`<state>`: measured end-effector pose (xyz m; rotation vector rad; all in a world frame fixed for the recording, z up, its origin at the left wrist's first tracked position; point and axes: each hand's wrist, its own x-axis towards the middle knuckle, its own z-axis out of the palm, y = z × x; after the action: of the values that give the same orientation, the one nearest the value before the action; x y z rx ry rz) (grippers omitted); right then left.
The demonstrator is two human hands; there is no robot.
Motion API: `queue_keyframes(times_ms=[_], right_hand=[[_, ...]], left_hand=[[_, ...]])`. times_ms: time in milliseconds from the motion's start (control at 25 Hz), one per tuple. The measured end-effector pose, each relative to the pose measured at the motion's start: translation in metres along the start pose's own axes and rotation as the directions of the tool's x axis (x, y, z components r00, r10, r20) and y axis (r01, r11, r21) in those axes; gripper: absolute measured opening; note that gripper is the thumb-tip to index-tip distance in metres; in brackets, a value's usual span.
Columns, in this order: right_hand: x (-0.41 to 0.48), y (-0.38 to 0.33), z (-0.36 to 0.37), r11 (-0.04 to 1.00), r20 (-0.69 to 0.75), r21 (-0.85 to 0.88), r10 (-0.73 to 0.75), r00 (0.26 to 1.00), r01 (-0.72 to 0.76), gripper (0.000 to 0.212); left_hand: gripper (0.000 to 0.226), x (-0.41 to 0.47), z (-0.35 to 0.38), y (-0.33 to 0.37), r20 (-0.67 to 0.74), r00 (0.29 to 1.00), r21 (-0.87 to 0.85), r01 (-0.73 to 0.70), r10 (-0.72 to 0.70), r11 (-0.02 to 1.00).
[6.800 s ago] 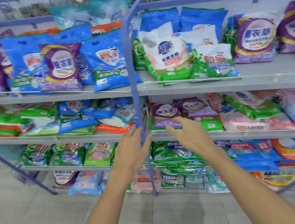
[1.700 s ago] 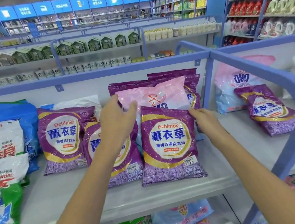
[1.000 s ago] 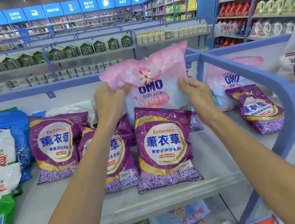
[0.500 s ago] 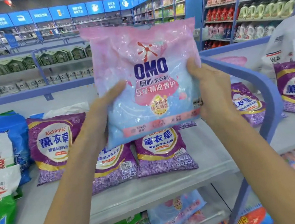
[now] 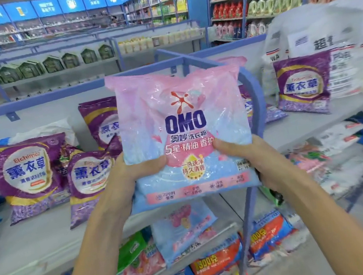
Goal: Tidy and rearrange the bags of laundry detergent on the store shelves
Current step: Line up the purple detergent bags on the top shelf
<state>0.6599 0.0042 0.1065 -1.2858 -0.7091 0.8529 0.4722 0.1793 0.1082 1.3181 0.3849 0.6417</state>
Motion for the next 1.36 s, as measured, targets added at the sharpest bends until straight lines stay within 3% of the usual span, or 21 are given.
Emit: queue_keyframes(times_ms=[160,320,400,440,560,680,1000,1160,1280,1360], right_hand=[[-0.046,-0.005,-0.057,1.000,-0.121,-0.011,-0.016,0.993,0.015,0.045],[-0.092,-0.011,-0.121,1.000,-0.178,-0.006,-0.020,0.984,0.020,0.021],[-0.110,-0.015,-0.149,1.000,-0.202,0.018,-0.021,0.979,0.025,0.014],[-0.116,-0.016,-0.163,0.999,-0.209,0.024,-0.018,0.978,0.024,0.018],[-0.128,-0.019,-0.205,1.000,-0.229,0.027,0.003,0.974,0.003,0.038],[-0.125,-0.014,-0.237,0.998,-0.272,0.057,0.023,0.962,-0.007,0.050],[-0.066,-0.017,-0.305,0.999,-0.249,-0.003,0.043,0.967,-0.045,0.028],[-0.006,-0.030,-0.331,0.996,-0.192,-0.083,0.025,0.981,-0.042,0.029],[0.051,-0.033,-0.335,0.991,-0.131,-0.134,-0.004,0.991,-0.013,0.037],[0.083,-0.031,-0.328,0.988,-0.113,-0.155,-0.033,0.993,0.016,0.025]], left_hand=[[0.071,-0.014,0.069,-0.026,0.034,0.998,-0.081,0.052,-0.050,0.995],[0.060,-0.023,0.148,-0.046,-0.105,0.990,0.000,0.090,-0.089,0.996],[0.068,-0.025,0.181,-0.052,-0.120,0.984,0.022,0.135,-0.131,0.991],[0.070,-0.025,0.196,-0.056,-0.108,0.984,0.019,0.142,-0.139,0.990],[0.040,-0.026,0.241,-0.066,-0.078,0.989,0.043,0.130,-0.126,0.991],[0.035,-0.016,0.269,-0.075,-0.070,0.988,0.086,0.145,-0.139,0.986],[0.038,0.060,0.314,-0.107,-0.168,0.975,0.106,0.167,-0.148,0.980],[0.052,0.118,0.318,-0.123,-0.322,0.936,0.109,0.188,-0.145,0.976],[0.044,0.155,0.315,-0.127,-0.472,0.882,0.125,0.074,-0.006,0.989],[0.040,0.171,0.310,-0.125,-0.576,0.811,0.226,0.037,0.103,0.973]])
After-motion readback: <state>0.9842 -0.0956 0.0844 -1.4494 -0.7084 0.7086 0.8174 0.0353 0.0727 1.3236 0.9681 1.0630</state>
